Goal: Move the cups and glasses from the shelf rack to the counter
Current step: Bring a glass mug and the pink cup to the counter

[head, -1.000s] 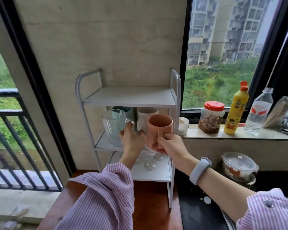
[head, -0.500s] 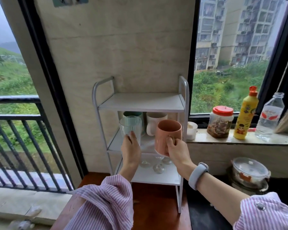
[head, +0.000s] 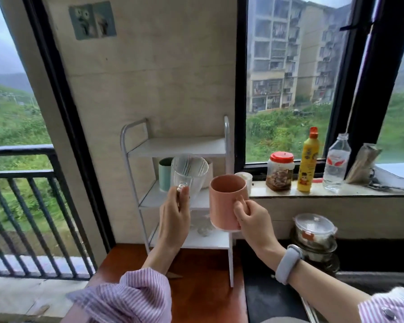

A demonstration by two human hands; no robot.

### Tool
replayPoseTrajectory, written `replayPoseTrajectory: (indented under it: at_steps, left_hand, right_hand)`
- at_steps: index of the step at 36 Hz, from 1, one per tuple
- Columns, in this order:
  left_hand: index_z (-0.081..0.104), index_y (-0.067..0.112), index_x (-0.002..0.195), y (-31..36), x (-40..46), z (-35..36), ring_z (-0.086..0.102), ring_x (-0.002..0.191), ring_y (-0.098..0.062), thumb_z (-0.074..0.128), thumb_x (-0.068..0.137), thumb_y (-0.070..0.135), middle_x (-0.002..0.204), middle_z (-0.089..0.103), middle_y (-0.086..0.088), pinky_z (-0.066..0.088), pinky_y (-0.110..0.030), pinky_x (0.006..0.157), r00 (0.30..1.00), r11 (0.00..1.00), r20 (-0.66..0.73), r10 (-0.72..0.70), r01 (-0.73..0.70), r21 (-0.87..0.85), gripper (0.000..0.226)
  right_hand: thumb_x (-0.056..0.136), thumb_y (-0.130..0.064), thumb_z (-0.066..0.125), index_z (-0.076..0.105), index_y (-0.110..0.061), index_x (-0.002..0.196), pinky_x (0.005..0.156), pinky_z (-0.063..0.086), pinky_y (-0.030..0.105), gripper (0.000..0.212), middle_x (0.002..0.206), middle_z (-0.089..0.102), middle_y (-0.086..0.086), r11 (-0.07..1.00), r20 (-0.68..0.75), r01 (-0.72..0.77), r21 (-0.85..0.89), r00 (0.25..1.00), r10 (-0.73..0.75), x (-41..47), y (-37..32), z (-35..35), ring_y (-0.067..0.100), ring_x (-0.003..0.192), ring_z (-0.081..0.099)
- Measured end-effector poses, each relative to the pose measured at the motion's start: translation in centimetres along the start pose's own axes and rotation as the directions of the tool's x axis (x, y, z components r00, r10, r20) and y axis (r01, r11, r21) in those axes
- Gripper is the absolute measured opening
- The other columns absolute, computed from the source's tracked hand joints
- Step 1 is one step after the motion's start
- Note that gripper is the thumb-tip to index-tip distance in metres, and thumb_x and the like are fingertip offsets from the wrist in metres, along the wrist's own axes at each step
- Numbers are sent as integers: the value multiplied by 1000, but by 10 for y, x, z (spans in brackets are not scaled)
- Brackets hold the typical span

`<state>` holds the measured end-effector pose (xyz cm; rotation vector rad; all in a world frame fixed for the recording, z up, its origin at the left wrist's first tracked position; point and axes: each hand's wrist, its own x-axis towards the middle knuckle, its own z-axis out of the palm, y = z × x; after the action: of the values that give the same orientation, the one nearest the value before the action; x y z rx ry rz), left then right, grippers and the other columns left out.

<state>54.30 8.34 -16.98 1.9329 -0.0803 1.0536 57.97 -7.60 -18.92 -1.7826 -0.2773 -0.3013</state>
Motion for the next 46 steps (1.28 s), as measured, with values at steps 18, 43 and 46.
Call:
replayPoseTrajectory:
  at_steps: [18, 43, 46]
  left_hand:
    - [54, 3, 96, 272, -169, 237, 48, 70, -20, 46, 94, 18, 78, 56, -2, 39, -35, 67, 907, 928, 384, 171, -17, -373, 18]
    - [49, 5, 83, 710, -564, 520, 51, 69, -20, 41, 95, 24, 73, 54, -3, 46, -42, 66, 251, 498, 624, 740, 419, -759, 24]
    - [51, 2, 87, 755, -600, 560, 54, 75, -30, 40, 96, 24, 79, 58, -16, 48, -49, 73, 199, 491, 615, 763, 441, -751, 26]
  right_hand:
    - [86, -18, 59, 49, -17, 58, 46, 35, 20, 30, 52, 51, -1, 949, -598, -119, -293, 797, -85, -164, 11, -406, 17, 53, 47]
    - [93, -31, 46, 43, -12, 53, 52, 34, 31, 45, 54, 52, 5, 677, -967, -729, -99, -91, -239, -555, 23, -862, 22, 56, 52]
    - [94, -33, 44, 43, -10, 55, 51, 33, 31, 46, 55, 51, 5, 660, -957, -750, -47, -154, -244, -573, 28, -915, 20, 55, 50]
